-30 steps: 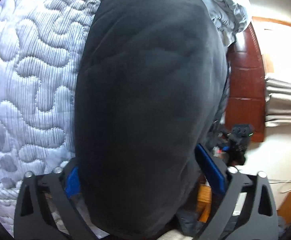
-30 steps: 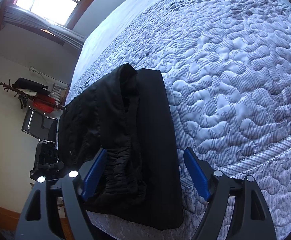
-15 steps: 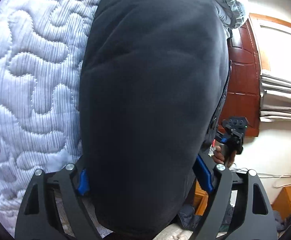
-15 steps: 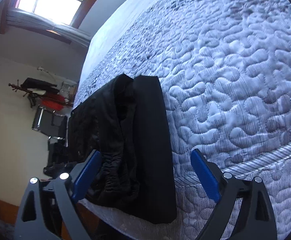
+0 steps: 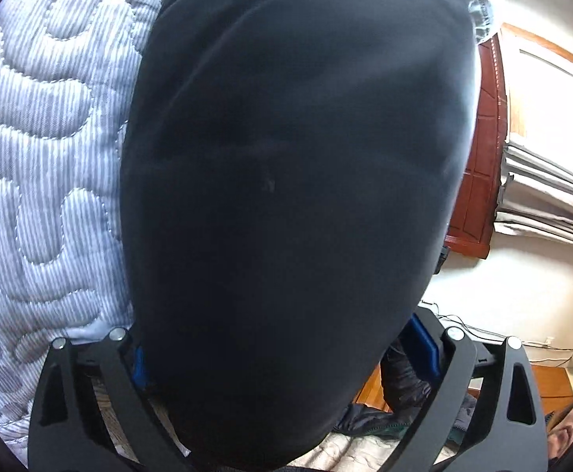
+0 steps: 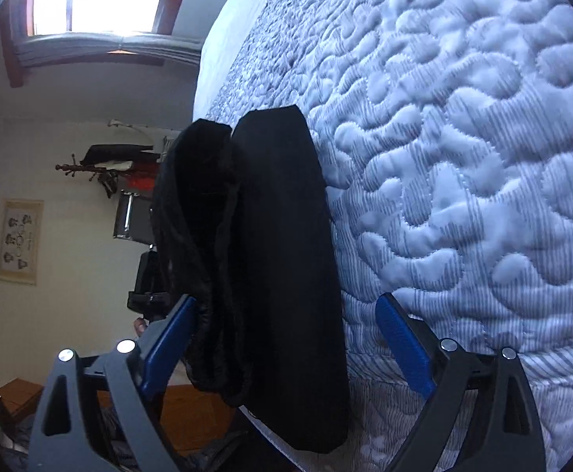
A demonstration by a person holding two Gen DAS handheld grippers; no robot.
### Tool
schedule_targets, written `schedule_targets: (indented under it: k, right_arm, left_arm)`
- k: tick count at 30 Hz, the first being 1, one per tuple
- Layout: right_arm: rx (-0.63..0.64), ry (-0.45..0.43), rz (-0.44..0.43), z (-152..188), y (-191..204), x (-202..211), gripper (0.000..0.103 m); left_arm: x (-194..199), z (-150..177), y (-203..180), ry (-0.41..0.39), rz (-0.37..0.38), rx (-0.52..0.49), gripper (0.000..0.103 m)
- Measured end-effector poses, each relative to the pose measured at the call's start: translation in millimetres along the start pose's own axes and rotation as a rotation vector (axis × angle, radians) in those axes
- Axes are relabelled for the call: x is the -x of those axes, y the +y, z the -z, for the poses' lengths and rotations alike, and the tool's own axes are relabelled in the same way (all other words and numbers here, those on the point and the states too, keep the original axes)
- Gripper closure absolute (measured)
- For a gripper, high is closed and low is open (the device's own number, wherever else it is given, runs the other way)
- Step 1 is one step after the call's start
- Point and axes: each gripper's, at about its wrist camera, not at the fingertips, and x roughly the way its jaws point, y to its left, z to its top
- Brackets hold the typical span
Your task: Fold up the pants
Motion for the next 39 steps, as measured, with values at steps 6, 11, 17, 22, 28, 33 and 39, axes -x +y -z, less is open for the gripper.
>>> schedule_targets:
  k: [6,11,17,22,28,33,39]
  right_arm:
    - [0.036,0.084,-0.050,-1.9,5.9,-15.9,0.005]
    - [0.052,0.119,-0.059,-7.7,13.2,-30.3,0.003]
    - [0.064,0.127,-0.050,-7.8,17.4,-38.3,0.003]
    - [0.086,0.106,-0.046,-0.8,24.1,-39.2,0.004]
    - [0.084,0.094,-0.035,-3.2,23.6,-35.8,0.008]
    - [0.077,0.091,-0.022,-5.2,23.3,-40.0,0.007]
    - [0.096,0.079,0.001,-1.2,33.2,-46.0,0.012]
  left_arm:
    - [-5.5,-3.3,-11.7,0.013,-0.063,-0.011,0.004]
    - [-13.2,-8.5,-13.2,0.027,-0.083,-0.004,0.003]
    - [-21.7,-16.5,-21.1,0.022,-0.097,0.018,0.003]
    - [-26.0,-11.9,-29.5,0.002,-0.082,0.010,0.004]
    - [-18.3,-6.7,-17.0,-0.006,-0.061,0.026,0.004]
    - [-15.1,-9.2,-8.2,-0.007,-0.059,0.034,0.004]
    - [-14.0,-6.5,-12.9,-0.018,-0.059,0.023,0.004]
